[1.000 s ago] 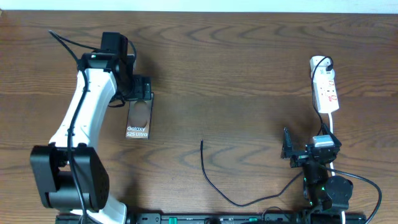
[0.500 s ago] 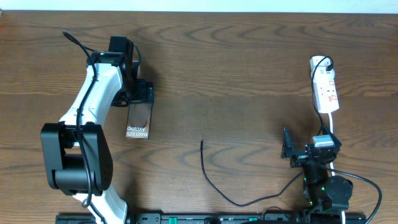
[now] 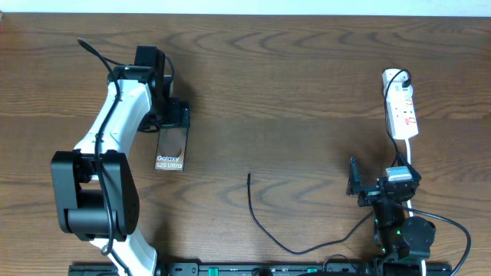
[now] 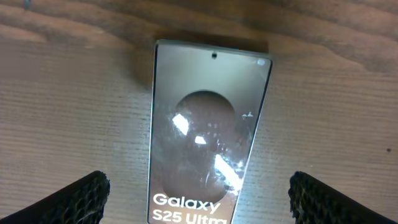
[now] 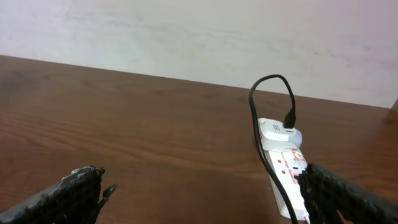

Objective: Plug charger to phone and switch on socket
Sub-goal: 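Move the left gripper forward over the Galaxy phone, then lower the left gripper and close it on the phone's long edges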

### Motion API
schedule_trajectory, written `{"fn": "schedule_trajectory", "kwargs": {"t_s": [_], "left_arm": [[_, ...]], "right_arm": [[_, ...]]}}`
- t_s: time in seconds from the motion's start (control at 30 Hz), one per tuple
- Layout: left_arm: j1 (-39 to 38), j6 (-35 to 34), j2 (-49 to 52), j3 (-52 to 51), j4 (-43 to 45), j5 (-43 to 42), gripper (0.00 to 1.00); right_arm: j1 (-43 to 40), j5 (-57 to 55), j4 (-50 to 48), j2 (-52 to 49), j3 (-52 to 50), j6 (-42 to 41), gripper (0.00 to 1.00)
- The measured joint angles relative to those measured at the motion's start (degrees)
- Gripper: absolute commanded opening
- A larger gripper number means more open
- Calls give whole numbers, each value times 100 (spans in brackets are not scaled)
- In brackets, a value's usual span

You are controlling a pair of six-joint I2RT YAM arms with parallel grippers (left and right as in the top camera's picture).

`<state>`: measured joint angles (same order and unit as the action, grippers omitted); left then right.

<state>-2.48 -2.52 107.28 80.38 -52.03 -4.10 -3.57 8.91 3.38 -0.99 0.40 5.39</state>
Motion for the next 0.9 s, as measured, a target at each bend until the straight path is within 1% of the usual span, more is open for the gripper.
{"fn": "schedule_trajectory", "kwargs": {"t_s": [0.2, 0.37, 0.5, 0.63, 0.9], "left_arm": [[0, 0, 0, -369, 299, 0, 93], [0, 33, 0, -426, 369, 0, 93], [0, 109, -2, -595, 745, 0, 93], [0, 109, -2, -796, 833, 0, 93], [0, 109, -2, -828, 907, 0, 93]], "right_arm": [[0, 0, 0, 0, 0, 0, 99], [0, 0, 2, 0, 0, 2, 99], [0, 0, 2, 0, 0, 2, 99], [0, 0, 2, 0, 0, 0, 99], [0, 0, 0, 0, 0, 0, 99]]}}
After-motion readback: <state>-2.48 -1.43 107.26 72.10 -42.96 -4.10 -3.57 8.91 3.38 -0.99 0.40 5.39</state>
